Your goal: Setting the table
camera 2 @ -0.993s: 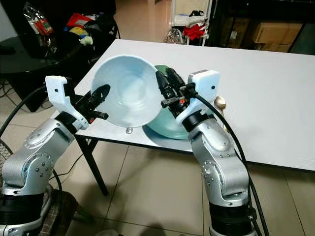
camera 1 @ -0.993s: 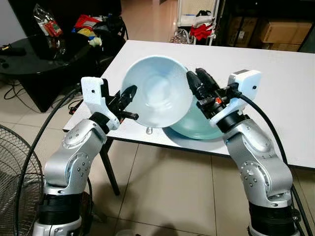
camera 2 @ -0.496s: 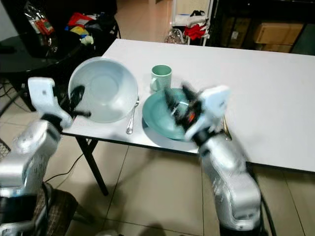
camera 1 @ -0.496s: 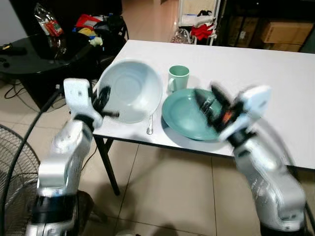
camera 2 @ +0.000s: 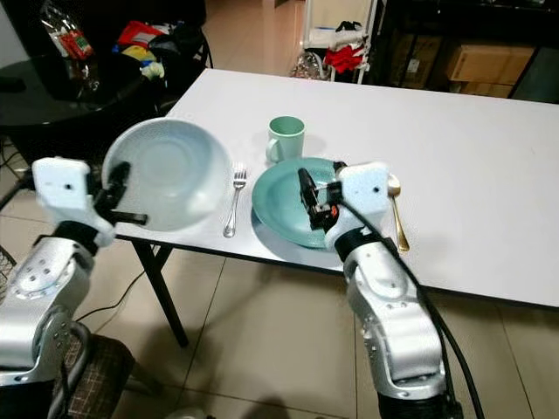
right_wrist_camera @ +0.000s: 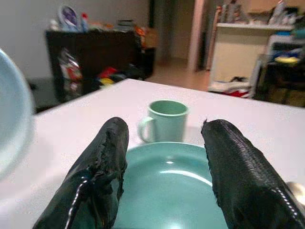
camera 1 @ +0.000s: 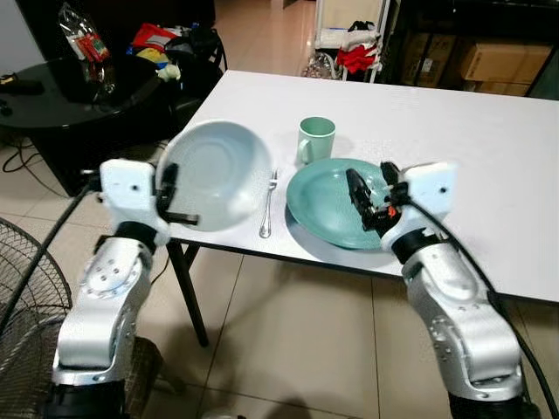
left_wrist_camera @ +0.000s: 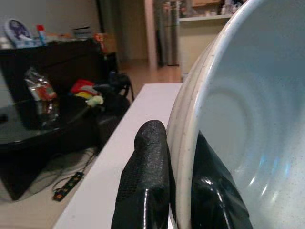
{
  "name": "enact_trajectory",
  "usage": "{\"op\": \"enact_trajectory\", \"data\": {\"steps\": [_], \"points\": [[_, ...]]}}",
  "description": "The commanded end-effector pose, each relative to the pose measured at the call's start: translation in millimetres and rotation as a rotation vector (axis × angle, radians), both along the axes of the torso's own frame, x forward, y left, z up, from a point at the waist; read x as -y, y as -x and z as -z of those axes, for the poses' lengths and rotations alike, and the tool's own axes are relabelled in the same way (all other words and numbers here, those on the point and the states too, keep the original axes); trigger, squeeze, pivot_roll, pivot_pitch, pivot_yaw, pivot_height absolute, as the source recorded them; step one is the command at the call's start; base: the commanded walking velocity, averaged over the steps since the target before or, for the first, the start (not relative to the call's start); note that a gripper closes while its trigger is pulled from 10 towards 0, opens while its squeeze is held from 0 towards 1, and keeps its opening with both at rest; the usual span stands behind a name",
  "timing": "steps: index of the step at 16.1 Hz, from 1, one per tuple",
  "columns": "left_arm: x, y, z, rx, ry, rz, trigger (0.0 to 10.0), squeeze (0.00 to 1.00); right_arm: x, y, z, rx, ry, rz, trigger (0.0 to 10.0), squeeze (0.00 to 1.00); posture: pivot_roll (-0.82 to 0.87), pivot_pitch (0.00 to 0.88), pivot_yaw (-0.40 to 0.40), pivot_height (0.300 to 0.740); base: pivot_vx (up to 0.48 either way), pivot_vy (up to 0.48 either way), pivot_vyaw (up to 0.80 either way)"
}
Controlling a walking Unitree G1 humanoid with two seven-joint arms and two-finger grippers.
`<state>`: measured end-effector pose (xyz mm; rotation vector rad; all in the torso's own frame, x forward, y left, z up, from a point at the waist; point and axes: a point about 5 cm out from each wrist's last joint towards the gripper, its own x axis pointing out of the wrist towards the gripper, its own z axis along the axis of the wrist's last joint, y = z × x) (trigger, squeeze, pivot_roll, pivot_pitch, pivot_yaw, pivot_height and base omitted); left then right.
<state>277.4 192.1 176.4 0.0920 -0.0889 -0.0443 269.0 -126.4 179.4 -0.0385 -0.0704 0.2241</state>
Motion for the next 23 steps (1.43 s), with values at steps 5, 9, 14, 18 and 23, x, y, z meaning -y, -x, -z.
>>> {"op": "enact_trajectory", "data": {"steps": [5,9,14,18,23], "points": [[-0.7,2.3,-11,0.057,-0.015,-0.022,10.0,0.00,3.1,1.1,4,-0.011,-0.033,-0.018,10.0,0.00,0.07,0.000,0.002,0.740,0.344,0.000,0.00],[-1.9,-0.2,-11,0.051,-0.029,-0.014,10.0,0.00,-0.7,-0.4,1,0.000,-0.068,-0.049,10.0,0.00,0.07,0.000,0.004,0.740,0.379,0.000,0.00],[-4.4,-4.9,-14,0.054,-0.037,-0.011,10.0,0.00,-1.9,0.8,-3,0.016,-0.070,-0.081,10.0,0.00,0.05,0.000,0.026,0.740,0.385,0.000,0.00],[-8.3,-10.3,-15,0.059,-0.041,-0.035,10.0,0.00,0.9,2.6,-2,0.013,-0.077,-0.082,10.0,0.00,0.05,0.000,0.030,0.740,0.387,0.000,0.00],[-14.2,-12.3,-18,0.064,-0.041,-0.049,10.0,0.00,-4.9,6.0,-4,0.018,-0.085,-0.129,10.0,0.00,0.04,0.000,0.033,0.740,0.389,0.000,0.00]]}}
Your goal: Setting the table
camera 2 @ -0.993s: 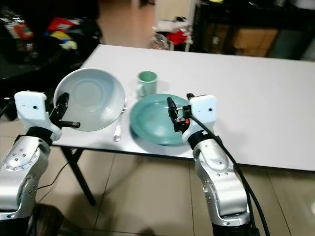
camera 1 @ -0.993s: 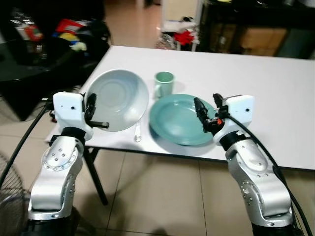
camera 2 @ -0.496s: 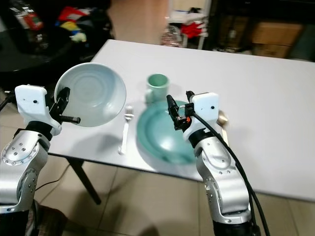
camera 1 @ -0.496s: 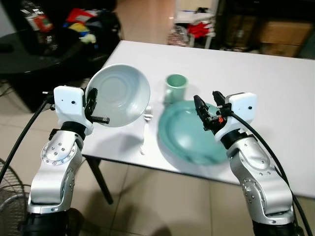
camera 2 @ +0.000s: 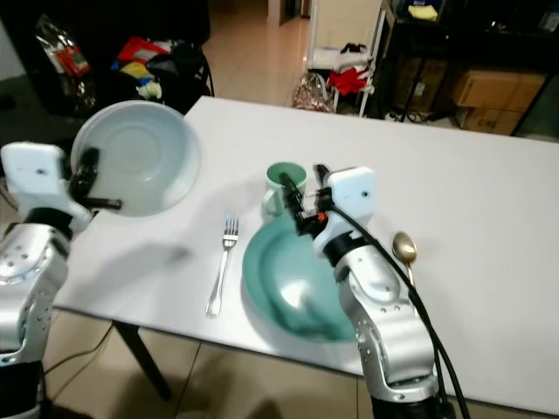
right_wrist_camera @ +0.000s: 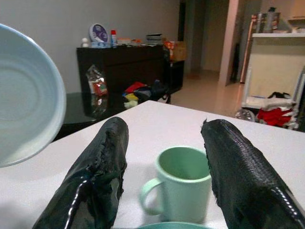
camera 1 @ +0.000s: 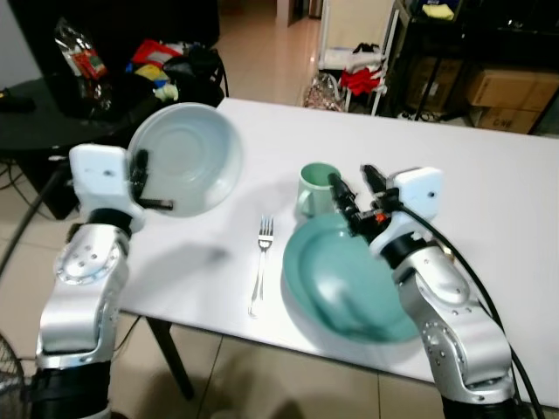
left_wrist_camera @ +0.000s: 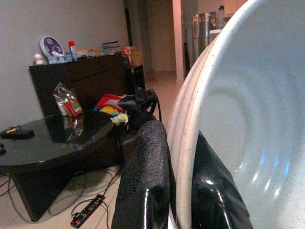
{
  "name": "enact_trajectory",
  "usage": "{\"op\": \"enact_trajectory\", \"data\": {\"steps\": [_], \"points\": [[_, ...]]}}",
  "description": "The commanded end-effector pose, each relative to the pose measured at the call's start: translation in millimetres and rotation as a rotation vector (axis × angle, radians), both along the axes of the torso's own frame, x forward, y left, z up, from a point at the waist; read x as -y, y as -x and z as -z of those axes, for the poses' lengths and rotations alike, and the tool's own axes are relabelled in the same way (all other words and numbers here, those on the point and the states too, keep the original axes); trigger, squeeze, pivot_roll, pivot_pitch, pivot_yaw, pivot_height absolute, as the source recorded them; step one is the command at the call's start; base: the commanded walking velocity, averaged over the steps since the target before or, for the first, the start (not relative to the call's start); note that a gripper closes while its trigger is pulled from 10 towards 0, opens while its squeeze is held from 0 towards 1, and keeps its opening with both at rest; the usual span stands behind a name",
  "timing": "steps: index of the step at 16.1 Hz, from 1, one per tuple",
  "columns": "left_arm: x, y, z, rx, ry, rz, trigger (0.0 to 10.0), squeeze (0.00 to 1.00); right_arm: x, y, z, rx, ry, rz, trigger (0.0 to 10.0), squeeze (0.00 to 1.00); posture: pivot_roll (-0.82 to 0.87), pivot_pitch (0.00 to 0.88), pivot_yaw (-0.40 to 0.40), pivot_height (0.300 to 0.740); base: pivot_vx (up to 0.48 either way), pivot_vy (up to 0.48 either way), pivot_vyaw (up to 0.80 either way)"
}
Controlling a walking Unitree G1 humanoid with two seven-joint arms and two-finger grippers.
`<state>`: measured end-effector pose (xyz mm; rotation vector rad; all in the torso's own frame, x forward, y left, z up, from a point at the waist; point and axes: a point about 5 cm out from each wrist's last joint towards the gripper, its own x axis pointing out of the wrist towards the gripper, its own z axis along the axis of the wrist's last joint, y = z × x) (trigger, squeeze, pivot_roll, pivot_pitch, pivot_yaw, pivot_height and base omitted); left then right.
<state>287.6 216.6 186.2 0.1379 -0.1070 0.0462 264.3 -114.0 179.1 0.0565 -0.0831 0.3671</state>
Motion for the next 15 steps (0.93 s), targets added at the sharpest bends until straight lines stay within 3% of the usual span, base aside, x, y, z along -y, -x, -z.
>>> {"op": "enact_trajectory", "data": {"steps": [1,6,8,9,12,15], "points": [[9.9,-2.1,-8,0.034,0.010,0.046,10.0,0.00,6.6,2.9,-5,0.017,0.001,0.004,10.0,0.00,0.04,0.000,0.035,0.740,0.349,0.000,0.00],[1.4,-22.3,-8,-0.024,0.073,0.001,10.0,0.00,5.6,6.3,-3,-0.017,0.003,-0.095,10.0,0.00,0.04,0.000,0.045,0.740,0.000,0.000,0.00],[-0.5,-38.0,4,-0.146,0.215,0.024,10.0,0.00,7.9,10.7,-5,-0.013,0.016,-0.150,10.0,0.00,0.04,0.000,0.061,0.740,0.000,0.000,0.00],[-1.5,-41.3,8,-0.170,0.241,0.019,10.0,0.00,8.0,12.4,-5,-0.012,0.019,-0.167,10.0,0.00,0.03,0.000,0.063,0.740,0.000,0.000,0.00],[-8.0,-57.3,16,-0.248,0.429,0.006,10.0,0.00,7.2,26.9,-3,-0.029,0.067,-0.278,10.0,0.00,0.02,0.000,0.083,0.740,0.000,0.000,0.00],[-10.5,-65.2,29,-0.369,0.539,-0.021,10.0,0.00,10.0,34.4,2,-0.057,0.137,-0.346,10.0,0.00,0.03,0.000,0.087,0.740,0.000,0.000,0.00]]}}
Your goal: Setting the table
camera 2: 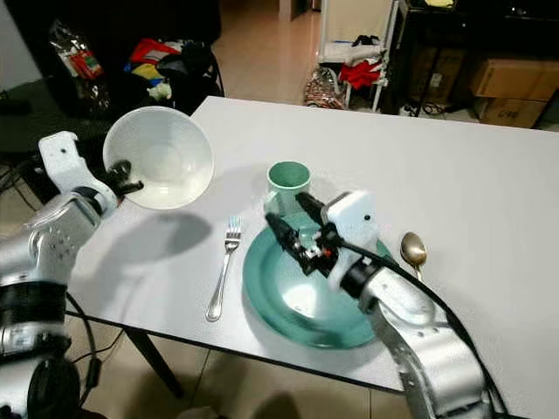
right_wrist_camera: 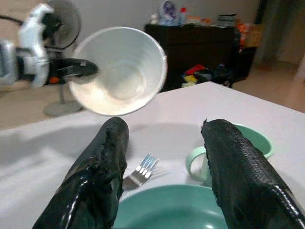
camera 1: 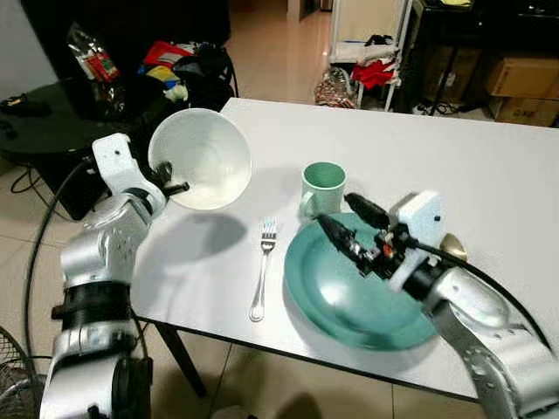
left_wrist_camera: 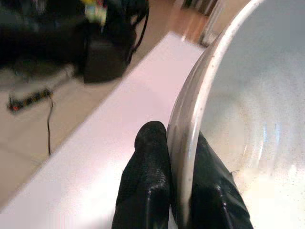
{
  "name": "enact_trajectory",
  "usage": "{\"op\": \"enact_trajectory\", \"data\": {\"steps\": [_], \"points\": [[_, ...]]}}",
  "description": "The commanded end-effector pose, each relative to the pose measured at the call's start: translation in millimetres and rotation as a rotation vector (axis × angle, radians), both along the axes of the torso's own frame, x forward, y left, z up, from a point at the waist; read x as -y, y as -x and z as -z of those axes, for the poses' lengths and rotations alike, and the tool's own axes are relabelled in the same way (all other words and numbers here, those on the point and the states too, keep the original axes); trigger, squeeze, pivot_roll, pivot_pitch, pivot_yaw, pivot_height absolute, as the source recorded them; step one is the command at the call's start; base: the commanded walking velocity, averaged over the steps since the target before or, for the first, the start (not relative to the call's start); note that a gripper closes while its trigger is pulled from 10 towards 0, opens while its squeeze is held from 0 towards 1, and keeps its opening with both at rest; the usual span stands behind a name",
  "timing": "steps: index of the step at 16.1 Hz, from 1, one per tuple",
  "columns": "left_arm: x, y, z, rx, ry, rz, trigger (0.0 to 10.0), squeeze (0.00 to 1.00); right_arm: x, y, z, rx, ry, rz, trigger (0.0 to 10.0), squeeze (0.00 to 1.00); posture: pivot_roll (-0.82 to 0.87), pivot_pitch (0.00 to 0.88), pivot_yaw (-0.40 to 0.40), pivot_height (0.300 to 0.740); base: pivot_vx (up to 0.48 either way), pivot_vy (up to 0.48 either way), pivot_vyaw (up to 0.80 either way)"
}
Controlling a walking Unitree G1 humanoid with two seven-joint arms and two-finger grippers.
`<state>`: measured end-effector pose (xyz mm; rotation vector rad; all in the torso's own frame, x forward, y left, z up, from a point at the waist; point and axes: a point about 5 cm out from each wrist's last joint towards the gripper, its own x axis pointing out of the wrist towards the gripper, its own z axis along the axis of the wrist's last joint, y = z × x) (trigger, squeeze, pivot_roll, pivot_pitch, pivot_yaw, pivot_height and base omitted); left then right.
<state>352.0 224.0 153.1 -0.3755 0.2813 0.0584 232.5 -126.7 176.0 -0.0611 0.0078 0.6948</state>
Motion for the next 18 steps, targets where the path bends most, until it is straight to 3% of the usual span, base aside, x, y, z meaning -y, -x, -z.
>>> {"op": "enact_trajectory", "data": {"steps": [1,8,12,18], "points": [[-3.7,-1.8,-1,-0.023,0.028,-0.020,10.0,0.00,-1.7,3.4,0,-0.008,0.004,-0.030,10.0,0.00,0.03,0.000,0.087,0.740,0.000,0.000,0.00],[-4.7,-1.9,23,-0.258,0.207,-0.042,10.0,0.00,3.3,17.7,8,-0.091,0.037,-0.124,10.0,0.00,0.02,0.000,0.098,0.740,0.000,0.000,0.00],[1.9,5.6,25,-0.322,0.235,0.025,10.0,0.00,3.1,23.2,10,-0.110,0.088,-0.178,10.0,0.00,0.03,0.000,0.093,0.740,0.000,0.000,0.00],[-0.2,24.7,20,-0.384,0.202,0.096,10.0,0.00,9.5,26.2,8,-0.102,0.119,-0.189,10.0,0.00,0.03,0.000,0.101,0.740,0.000,0.000,0.00]]}}
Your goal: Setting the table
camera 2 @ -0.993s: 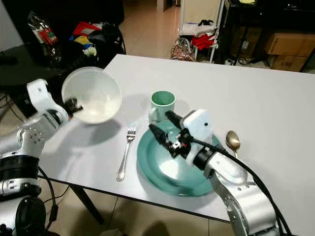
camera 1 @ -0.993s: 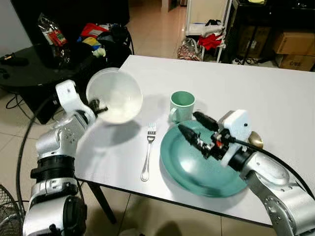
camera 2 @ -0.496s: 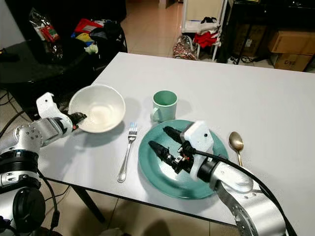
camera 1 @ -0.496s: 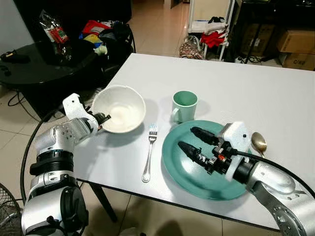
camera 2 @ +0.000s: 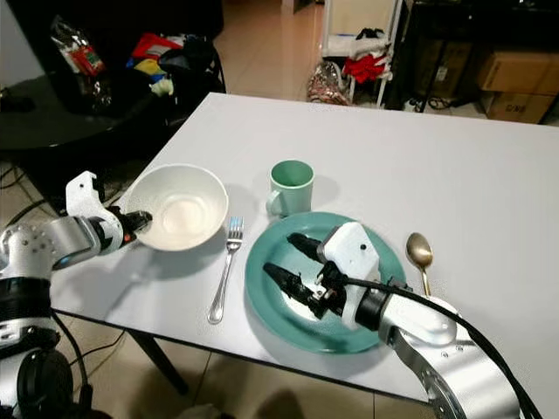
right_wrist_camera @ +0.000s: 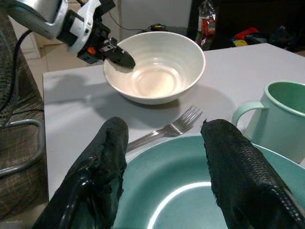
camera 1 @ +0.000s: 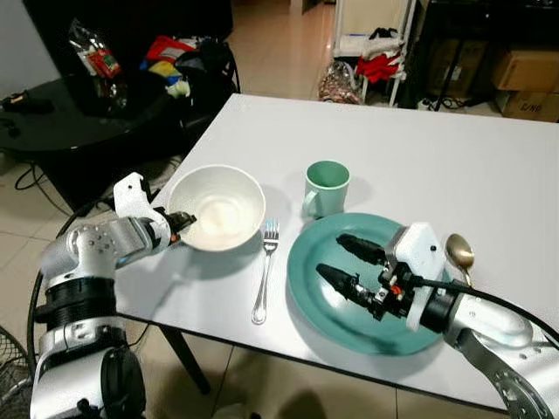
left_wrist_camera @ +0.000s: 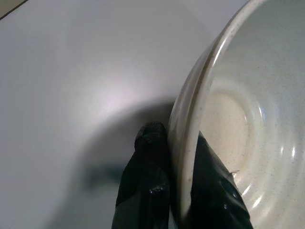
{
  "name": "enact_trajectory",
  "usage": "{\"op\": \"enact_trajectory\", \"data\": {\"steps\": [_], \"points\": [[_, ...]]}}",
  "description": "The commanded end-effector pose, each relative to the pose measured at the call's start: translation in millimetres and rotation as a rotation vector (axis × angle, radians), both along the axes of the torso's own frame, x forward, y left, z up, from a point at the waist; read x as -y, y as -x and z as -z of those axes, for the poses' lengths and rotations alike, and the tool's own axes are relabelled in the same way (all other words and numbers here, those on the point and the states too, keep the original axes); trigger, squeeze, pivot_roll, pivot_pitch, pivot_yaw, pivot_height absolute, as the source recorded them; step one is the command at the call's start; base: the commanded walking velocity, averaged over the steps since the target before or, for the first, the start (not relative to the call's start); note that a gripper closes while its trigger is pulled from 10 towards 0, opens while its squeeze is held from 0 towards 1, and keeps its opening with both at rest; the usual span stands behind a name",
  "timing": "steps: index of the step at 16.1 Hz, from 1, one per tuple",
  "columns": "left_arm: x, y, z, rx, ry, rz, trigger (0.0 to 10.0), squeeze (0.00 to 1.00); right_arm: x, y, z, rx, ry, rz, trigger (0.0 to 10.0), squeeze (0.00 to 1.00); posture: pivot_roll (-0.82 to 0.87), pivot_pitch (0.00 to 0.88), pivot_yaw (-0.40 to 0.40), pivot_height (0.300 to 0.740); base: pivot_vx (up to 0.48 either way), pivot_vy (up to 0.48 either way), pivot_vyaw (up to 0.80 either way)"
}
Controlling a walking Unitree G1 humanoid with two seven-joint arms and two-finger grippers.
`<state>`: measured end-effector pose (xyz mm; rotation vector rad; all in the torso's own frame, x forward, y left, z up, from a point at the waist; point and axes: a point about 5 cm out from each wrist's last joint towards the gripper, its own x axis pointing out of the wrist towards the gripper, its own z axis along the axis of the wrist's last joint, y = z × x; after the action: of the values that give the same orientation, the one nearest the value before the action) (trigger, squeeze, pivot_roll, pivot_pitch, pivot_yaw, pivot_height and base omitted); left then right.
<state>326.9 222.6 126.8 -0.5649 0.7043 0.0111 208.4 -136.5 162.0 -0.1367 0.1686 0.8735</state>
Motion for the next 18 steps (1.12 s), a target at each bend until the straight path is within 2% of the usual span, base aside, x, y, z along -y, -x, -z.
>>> {"op": "enact_trajectory", "data": {"steps": [1,3,11,12,13,14,18], "points": [[-1.4,0.9,-9,0.020,0.005,0.004,10.0,0.00,-0.3,3.0,-5,0.021,-0.003,-0.017,10.0,0.00,0.03,0.000,0.101,0.740,0.000,0.000,0.00],[-0.5,4.2,-14,0.027,0.023,0.011,10.0,0.00,0.3,4.0,-4,0.014,-0.002,-0.017,10.0,0.00,0.04,0.000,0.101,0.740,0.000,0.000,0.00],[4.2,17.7,-3,-0.027,0.069,0.050,10.0,0.00,0.8,3.4,0,0.006,0.019,-0.029,10.0,0.00,0.04,0.000,0.100,0.740,0.000,0.000,0.00],[6.4,18.8,-5,-0.019,0.090,0.073,10.0,0.60,0.3,3.3,0,0.007,0.017,-0.030,10.0,0.00,0.04,0.000,0.102,0.740,0.000,0.000,0.00],[6.9,19.2,-5,-0.017,0.094,0.080,10.0,0.60,0.1,3.3,0,0.007,0.016,-0.030,10.0,0.00,0.04,0.000,0.104,0.740,0.000,0.000,0.00],[6.8,19.6,-6,-0.014,0.100,0.078,10.0,1.00,0.1,2.8,0,0.009,0.017,-0.028,10.0,0.00,0.04,0.000,0.102,0.740,0.000,0.000,0.00],[4.1,21.8,-6,-0.021,0.076,0.092,10.0,1.00,2.1,1.5,0,0.014,0.025,-0.026,10.0,0.00,0.04,0.000,0.095,0.740,0.000,0.000,0.00]]}}
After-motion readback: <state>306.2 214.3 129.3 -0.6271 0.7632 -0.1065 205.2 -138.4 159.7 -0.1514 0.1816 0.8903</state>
